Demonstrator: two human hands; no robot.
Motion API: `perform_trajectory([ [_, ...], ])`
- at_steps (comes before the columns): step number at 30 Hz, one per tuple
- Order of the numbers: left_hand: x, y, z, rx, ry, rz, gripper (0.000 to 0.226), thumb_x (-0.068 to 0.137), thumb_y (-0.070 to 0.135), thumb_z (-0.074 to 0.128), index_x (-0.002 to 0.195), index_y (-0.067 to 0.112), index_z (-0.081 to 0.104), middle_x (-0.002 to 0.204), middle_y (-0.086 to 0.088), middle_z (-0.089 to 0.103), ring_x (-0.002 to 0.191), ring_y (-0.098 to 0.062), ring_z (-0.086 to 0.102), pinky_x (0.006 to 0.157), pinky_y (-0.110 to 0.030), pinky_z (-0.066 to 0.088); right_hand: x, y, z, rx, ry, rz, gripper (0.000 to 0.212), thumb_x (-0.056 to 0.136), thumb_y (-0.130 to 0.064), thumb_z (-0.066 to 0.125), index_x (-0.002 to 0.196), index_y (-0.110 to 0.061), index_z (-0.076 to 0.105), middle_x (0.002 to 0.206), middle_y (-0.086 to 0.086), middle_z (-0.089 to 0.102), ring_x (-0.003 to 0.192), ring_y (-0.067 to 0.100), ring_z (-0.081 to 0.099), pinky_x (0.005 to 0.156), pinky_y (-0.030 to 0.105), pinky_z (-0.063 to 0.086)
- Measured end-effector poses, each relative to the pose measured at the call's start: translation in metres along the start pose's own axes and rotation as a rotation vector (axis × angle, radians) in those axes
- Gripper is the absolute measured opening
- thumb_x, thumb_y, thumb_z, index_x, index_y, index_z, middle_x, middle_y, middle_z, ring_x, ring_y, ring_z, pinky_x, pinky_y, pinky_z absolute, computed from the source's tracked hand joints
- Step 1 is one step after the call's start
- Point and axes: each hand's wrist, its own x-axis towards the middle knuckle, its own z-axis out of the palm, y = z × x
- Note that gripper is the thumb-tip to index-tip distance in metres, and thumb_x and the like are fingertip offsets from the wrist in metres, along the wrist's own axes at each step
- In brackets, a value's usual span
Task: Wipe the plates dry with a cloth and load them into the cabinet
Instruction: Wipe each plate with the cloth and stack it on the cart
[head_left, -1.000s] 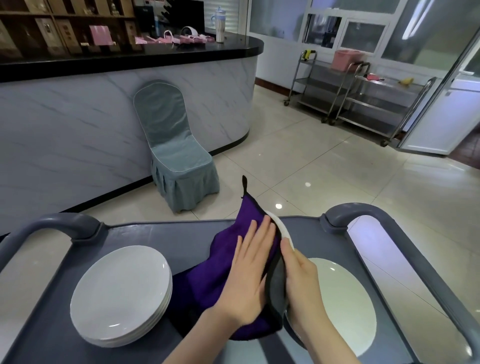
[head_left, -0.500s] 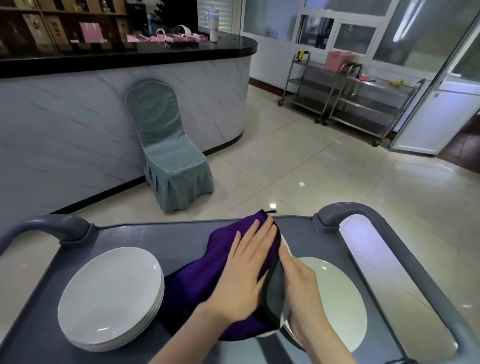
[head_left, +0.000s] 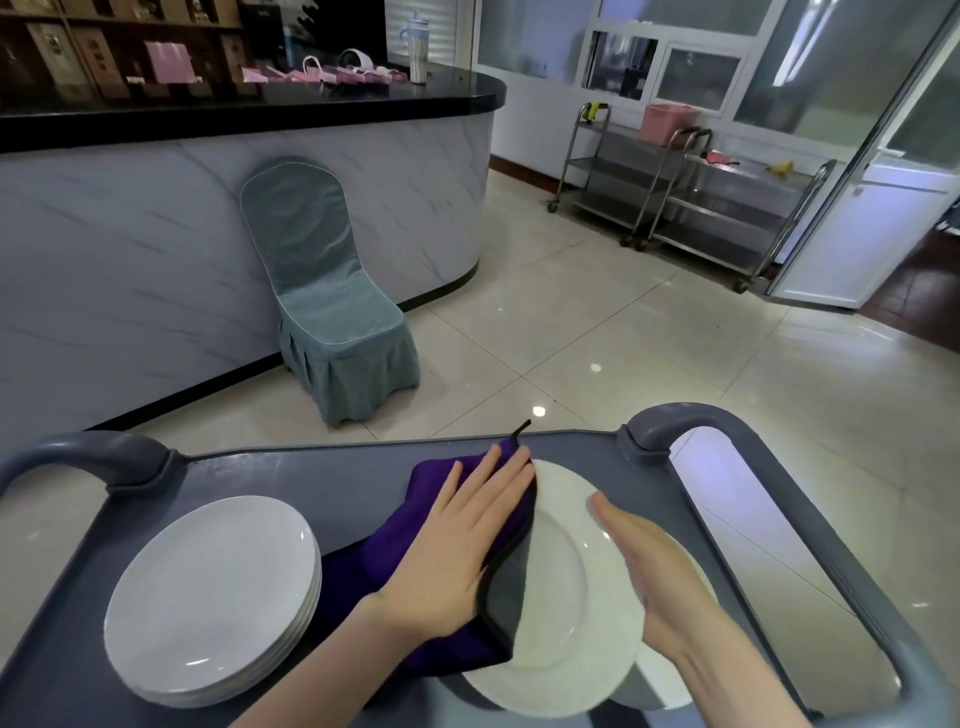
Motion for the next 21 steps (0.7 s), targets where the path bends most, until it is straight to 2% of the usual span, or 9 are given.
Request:
perform_trajectory([
  [2, 0.009, 0.000, -0.004, 0.025, -0.011, 0.030, 0.068, 0.103, 0.030, 0.045, 0.158, 0.030, 0.005, 0.166, 0.015, 0.000, 0.153, -0.013, -0.004, 0.122, -0.047, 0.005, 0.003, -0.002, 0.008, -0.002, -0.009, -0.012, 0.040, 0.085, -0.040, 0.065, 0.109, -0.011, 0.077, 0.116, 0.012, 0.074, 0.110, 0.026, 0.070, 0.096, 0.042, 0.047],
  [4, 0.011, -0.004, -0.008, 0.009, -0.012, 0.010, 0.064, 0.104, 0.041, 0.039, 0.158, 0.030, 0.006, 0.166, 0.015, 0.001, 0.153, -0.012, -0.002, 0.123, -0.045, 0.005, 0.004, -0.005, 0.010, 0.004, -0.021, -0.018, 0.040, 0.088, -0.038, 0.063, 0.114, -0.011, 0.076, 0.119, 0.013, 0.072, 0.113, 0.027, 0.068, 0.099, 0.043, 0.047],
  [6, -0.001, -0.009, -0.005, -0.045, 0.025, -0.039, 0.069, 0.103, 0.033, 0.046, 0.158, 0.030, 0.006, 0.166, 0.013, 0.001, 0.153, -0.014, -0.001, 0.124, -0.041, 0.003, 0.004, -0.007, 0.004, -0.012, -0.009, -0.016, 0.043, 0.088, -0.043, 0.062, 0.114, -0.011, 0.075, 0.119, 0.014, 0.072, 0.111, 0.030, 0.069, 0.098, 0.044, 0.049],
  [9, -0.033, -0.014, 0.007, -0.138, 0.064, -0.149, 0.091, 0.092, 0.005, 0.058, 0.158, 0.031, 0.002, 0.166, 0.013, -0.001, 0.153, -0.013, -0.003, 0.121, -0.036, 0.002, 0.004, -0.007, -0.013, 0.024, 0.000, -0.009, 0.046, 0.091, -0.047, 0.060, 0.118, -0.013, 0.073, 0.122, 0.017, 0.070, 0.113, 0.035, 0.067, 0.102, 0.050, 0.048],
  [13, -0.040, -0.005, 0.017, -0.169, 0.054, -0.191, 0.098, 0.089, 0.003, 0.059, 0.157, 0.032, -0.005, 0.165, 0.017, -0.009, 0.152, -0.010, -0.010, 0.121, -0.028, -0.003, 0.005, -0.003, -0.011, 0.004, 0.003, -0.009, 0.048, 0.085, -0.047, 0.064, 0.114, -0.011, 0.075, 0.120, 0.018, 0.071, 0.111, 0.037, 0.068, 0.101, 0.052, 0.047],
  [15, -0.024, 0.000, 0.013, -0.117, 0.058, -0.166, 0.101, 0.086, 0.002, 0.061, 0.157, 0.030, -0.005, 0.165, 0.017, -0.010, 0.152, -0.011, -0.011, 0.121, -0.026, -0.005, 0.007, 0.000, 0.004, -0.038, 0.013, 0.001, 0.048, 0.080, -0.047, 0.068, 0.108, -0.009, 0.077, 0.115, 0.018, 0.073, 0.106, 0.034, 0.070, 0.093, 0.048, 0.053],
  [17, -0.008, 0.003, 0.004, -0.059, 0.081, -0.113, 0.084, 0.094, 0.010, 0.053, 0.158, 0.027, 0.001, 0.166, 0.015, -0.004, 0.153, -0.011, -0.006, 0.122, -0.027, -0.004, 0.008, 0.000, 0.017, -0.054, 0.015, 0.007, 0.045, 0.078, -0.045, 0.068, 0.104, -0.010, 0.078, 0.111, 0.017, 0.074, 0.101, 0.031, 0.072, 0.081, 0.038, 0.058],
  [19, -0.001, -0.001, -0.004, -0.037, 0.119, -0.093, 0.064, 0.103, 0.024, 0.039, 0.158, 0.026, 0.007, 0.166, 0.015, 0.001, 0.153, -0.009, 0.000, 0.123, -0.028, -0.001, 0.011, -0.005, 0.022, -0.066, 0.025, 0.000, 0.042, 0.083, -0.046, 0.066, 0.105, -0.012, 0.078, 0.111, 0.015, 0.075, 0.103, 0.032, 0.072, 0.083, 0.037, 0.057],
  [21, -0.005, -0.004, -0.002, -0.074, 0.163, -0.143, 0.063, 0.104, 0.023, 0.038, 0.158, 0.028, 0.007, 0.165, 0.017, 0.002, 0.152, -0.007, 0.002, 0.123, -0.029, 0.001, 0.015, -0.011, 0.019, -0.070, 0.050, -0.020, 0.040, 0.087, -0.049, 0.064, 0.104, -0.016, 0.079, 0.111, 0.013, 0.075, 0.104, 0.031, 0.072, 0.084, 0.038, 0.055],
])
